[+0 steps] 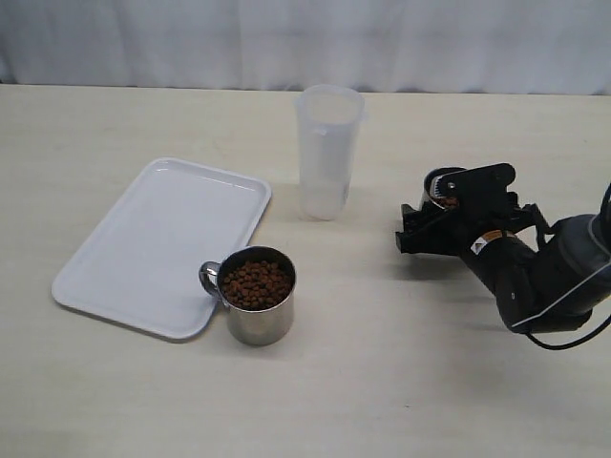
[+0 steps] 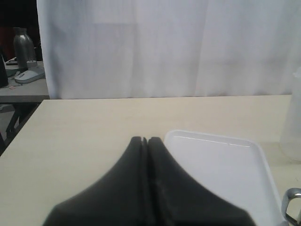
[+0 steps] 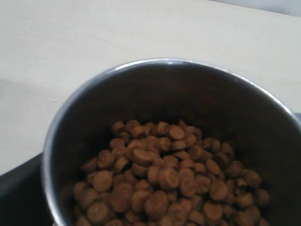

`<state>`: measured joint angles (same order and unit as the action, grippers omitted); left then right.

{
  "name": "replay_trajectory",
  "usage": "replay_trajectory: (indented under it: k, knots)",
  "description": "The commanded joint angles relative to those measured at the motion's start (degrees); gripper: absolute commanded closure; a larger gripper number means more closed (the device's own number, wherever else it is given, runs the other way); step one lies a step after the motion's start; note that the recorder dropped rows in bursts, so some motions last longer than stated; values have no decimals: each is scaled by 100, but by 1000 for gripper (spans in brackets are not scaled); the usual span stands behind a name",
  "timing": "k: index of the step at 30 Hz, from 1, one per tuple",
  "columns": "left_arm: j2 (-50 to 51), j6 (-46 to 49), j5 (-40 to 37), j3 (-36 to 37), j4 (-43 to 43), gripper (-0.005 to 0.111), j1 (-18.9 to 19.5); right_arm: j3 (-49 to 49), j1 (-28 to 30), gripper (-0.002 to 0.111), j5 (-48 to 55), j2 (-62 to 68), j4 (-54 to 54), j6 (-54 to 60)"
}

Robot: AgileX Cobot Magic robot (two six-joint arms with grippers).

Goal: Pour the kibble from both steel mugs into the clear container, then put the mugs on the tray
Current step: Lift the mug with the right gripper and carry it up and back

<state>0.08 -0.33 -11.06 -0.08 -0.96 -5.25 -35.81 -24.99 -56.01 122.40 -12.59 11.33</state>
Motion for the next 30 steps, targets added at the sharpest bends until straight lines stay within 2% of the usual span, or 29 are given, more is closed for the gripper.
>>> replay_trajectory:
  k: [1,4,6,8,11,13,19,24,27,30]
  knots:
    - [-8,-62,31,8,8,107,-17,-14,24,20,-79,13,66,65]
    - [-8,-62,31,8,8,107,-17,-14,24,22,-79,13,66,65]
    - [-8,-62,31,8,8,107,-17,-14,24,29,-79,13,66,65]
    - [-8,-62,31,8,8,107,-17,-14,24,46,-79,13,66,65]
    - [-8,-62,31,8,8,107,-17,-14,24,84,-79,13,66,65]
    - [-8,-62,31,8,8,107,-17,-14,24,104,-79,3,-3,65]
    - [-8,-62,52,8,8,107,-17,241,24,104,194,-720,-27,38]
    - [-8,-62,52,8,8,107,-17,288,24,104,1794,-2136,-865,636]
    - [-8,-62,52,8,8,107,-17,288,14,104,2588,-2818,-1008,844]
    - [-8,-62,52,8,8,107,-17,288,-353,104,2979,-3470,-1155,1324]
